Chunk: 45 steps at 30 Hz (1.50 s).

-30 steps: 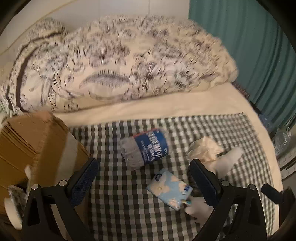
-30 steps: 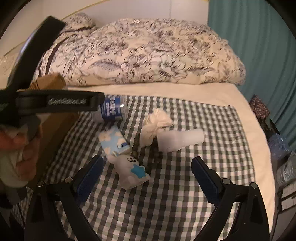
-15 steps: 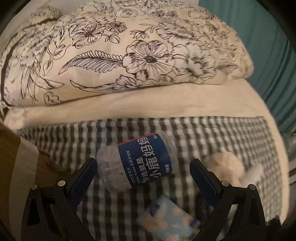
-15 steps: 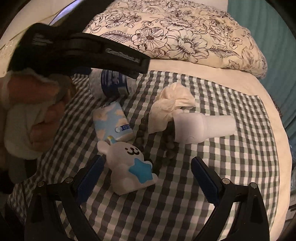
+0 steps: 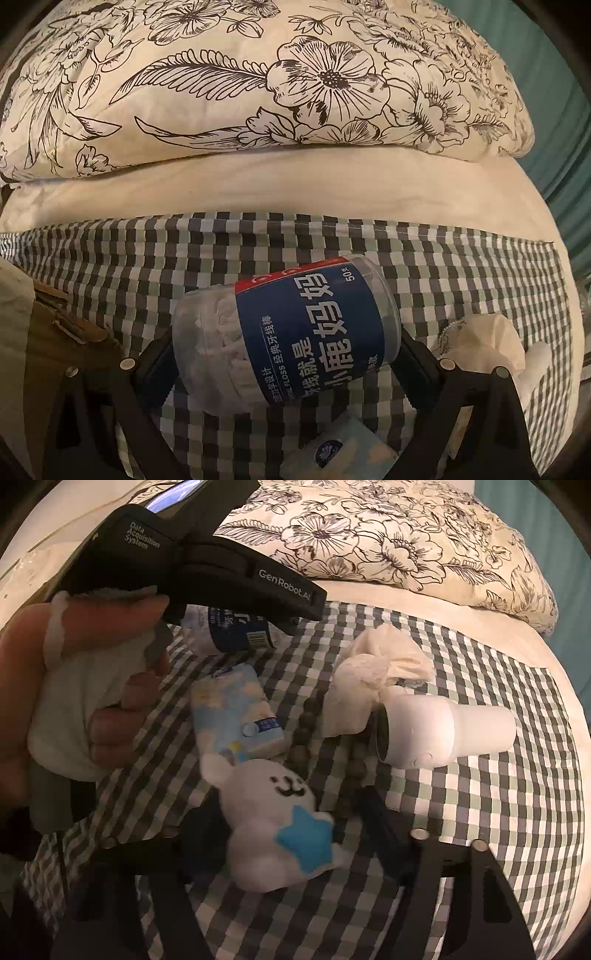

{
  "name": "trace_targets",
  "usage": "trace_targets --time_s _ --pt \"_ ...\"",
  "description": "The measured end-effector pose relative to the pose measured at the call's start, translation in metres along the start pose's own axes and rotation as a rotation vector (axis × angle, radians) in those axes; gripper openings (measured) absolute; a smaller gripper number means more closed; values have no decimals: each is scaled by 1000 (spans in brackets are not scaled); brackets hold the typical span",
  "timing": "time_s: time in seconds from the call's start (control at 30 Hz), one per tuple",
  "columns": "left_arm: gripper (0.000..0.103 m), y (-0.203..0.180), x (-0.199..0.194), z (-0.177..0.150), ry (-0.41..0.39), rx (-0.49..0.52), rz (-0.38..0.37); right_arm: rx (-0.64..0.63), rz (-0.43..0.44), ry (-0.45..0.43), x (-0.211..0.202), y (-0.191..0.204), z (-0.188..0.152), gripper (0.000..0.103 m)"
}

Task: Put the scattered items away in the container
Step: 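Grasp the blue-labelled water bottle with the left tool while the right tool grasps the white bunny toy, then lift the water bottle and bunny toy with both tools toward the box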

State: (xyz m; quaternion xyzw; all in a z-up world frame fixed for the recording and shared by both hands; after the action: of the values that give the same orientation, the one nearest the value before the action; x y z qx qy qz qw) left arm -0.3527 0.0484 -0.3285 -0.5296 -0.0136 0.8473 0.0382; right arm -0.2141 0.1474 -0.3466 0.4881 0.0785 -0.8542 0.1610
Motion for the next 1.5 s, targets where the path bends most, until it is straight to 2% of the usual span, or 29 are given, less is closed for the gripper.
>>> trace_targets --time_s 0.27,0.3,0.33,0.57,1.0,1.5 --pt "99 -3 -26 1 -42 13 -27 0 -24 22 -7 1 -4 61" --pt "99 -3 -30 2 -48 13 -29 4 -29 23 -8 0 -5 60" --pt "99 -3 -33 2 -52 13 -30 7 -33 22 -10 0 -5 53" --pt "99 5 -64 4 -95 8 -31 23 -68 12 -24 -6 -5 53" --pt "99 0 -137 6 -196 36 -28 49 -125 -90 -87 -7 5 53" --pt "99 27 -248 -9 -348 56 1 47 -175 -237 -169 13 19 53"
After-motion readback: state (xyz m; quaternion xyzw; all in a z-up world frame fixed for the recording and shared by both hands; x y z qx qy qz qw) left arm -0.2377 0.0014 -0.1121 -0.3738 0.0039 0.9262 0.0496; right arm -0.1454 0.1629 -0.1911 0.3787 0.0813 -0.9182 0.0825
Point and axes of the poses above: each gripper's, at about its wrist camera, not at the fingertips, and x roughly the way its jaws point, y to its left, z to its top, the point moved 8 cm from there along x, roughly the way its jaws point, and after that the axes turned 2 degrees about y, right-handed, at the moved point
